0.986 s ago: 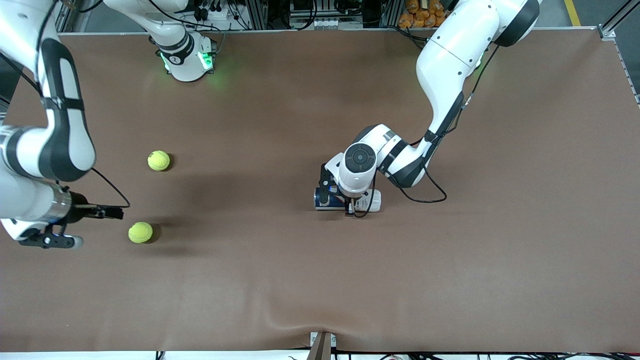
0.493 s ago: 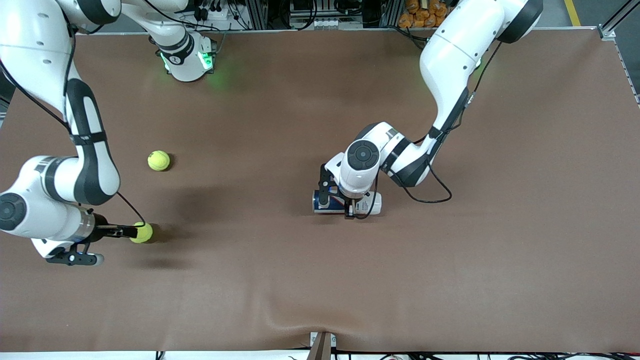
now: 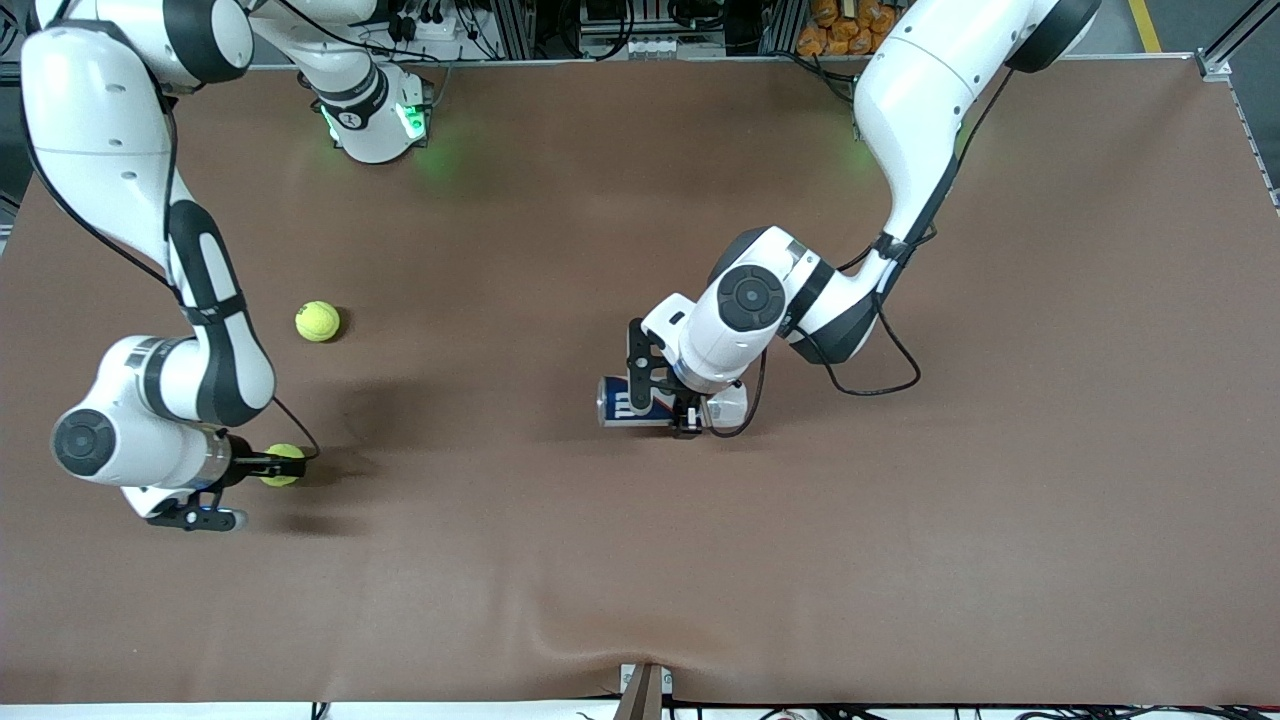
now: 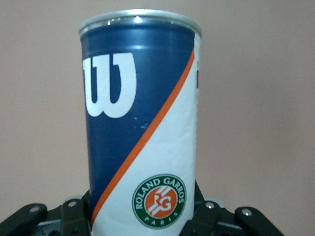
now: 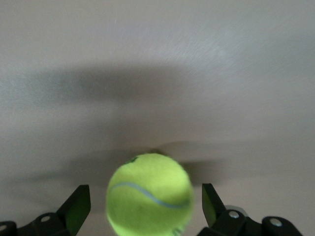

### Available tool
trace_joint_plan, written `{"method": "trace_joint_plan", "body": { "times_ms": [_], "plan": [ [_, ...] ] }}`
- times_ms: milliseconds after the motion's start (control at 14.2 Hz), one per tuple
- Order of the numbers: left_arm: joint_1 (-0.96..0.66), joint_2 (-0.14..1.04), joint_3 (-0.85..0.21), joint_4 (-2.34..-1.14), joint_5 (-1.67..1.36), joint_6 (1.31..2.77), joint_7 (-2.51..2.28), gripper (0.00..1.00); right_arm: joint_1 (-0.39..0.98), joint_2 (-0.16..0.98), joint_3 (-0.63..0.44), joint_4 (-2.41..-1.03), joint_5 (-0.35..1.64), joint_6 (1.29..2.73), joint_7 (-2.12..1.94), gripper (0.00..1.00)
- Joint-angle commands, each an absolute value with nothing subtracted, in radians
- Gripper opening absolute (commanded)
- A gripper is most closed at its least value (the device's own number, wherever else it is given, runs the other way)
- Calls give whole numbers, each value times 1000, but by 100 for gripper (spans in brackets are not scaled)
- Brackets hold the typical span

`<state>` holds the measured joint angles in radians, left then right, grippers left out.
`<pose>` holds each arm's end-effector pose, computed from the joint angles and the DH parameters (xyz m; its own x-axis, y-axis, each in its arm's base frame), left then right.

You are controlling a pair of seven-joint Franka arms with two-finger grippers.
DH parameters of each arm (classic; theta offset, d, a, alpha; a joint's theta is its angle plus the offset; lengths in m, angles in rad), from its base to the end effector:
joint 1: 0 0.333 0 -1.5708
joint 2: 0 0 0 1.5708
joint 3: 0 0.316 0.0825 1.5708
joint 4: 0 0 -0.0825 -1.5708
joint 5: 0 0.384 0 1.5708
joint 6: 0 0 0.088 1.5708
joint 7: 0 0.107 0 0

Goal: Insert tennis ball vertically with right arm
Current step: 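Turn the can upright with the left gripper while the right gripper lifts the ball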

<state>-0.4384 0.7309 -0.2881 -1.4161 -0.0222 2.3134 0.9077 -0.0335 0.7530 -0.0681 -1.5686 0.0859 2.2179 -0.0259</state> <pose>0.5860 -0.4596 0.2985 0.0356 -0.9609 0.2747 -0.9991 -0.0409 -0.0136 0.6873 -0.0612 0.1909 0.9884 -0.1132 -0.1010 -0.1157 -0.9931 -0.0190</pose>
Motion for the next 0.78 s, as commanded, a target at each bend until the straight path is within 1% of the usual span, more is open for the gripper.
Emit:
{"method": "trace_joint_plan", "body": {
  "times_ms": [0, 70, 211, 352, 493, 564, 634, 705],
  "plan": [
    [-390, 735, -330, -1367, -138, 2322, 1003, 70, -38, 746, -63, -1592, 123, 2235, -29, 100],
    [-370, 736, -333, -1365, -188, 2324, 1070, 70, -43, 746, -63, -1592, 123, 2237, -34, 100],
    [-342, 739, -333, -1368, -355, 2376, 1246, 70, -43, 746, -63, -1592, 123, 2235, -34, 100],
    [-341, 744, -328, -1373, -617, 2433, 1459, 70, -41, 746, -64, -1594, 121, 2235, -35, 100],
    [-338, 767, -328, -1373, -826, 2448, 1650, 70, -41, 744, -63, -1592, 121, 2238, -34, 100],
    [-334, 772, -327, -1374, -901, 2448, 1714, 70, -41, 742, -64, -1592, 121, 2240, -34, 88],
    [-330, 779, -327, -1374, -961, 2448, 1759, 70, -41, 741, -63, -1592, 121, 2240, -34, 70],
    [-331, 791, -328, -1373, -1012, 2450, 1796, 70, -43, 739, -64, -1591, 121, 2240, -34, 61]
  ]
}}
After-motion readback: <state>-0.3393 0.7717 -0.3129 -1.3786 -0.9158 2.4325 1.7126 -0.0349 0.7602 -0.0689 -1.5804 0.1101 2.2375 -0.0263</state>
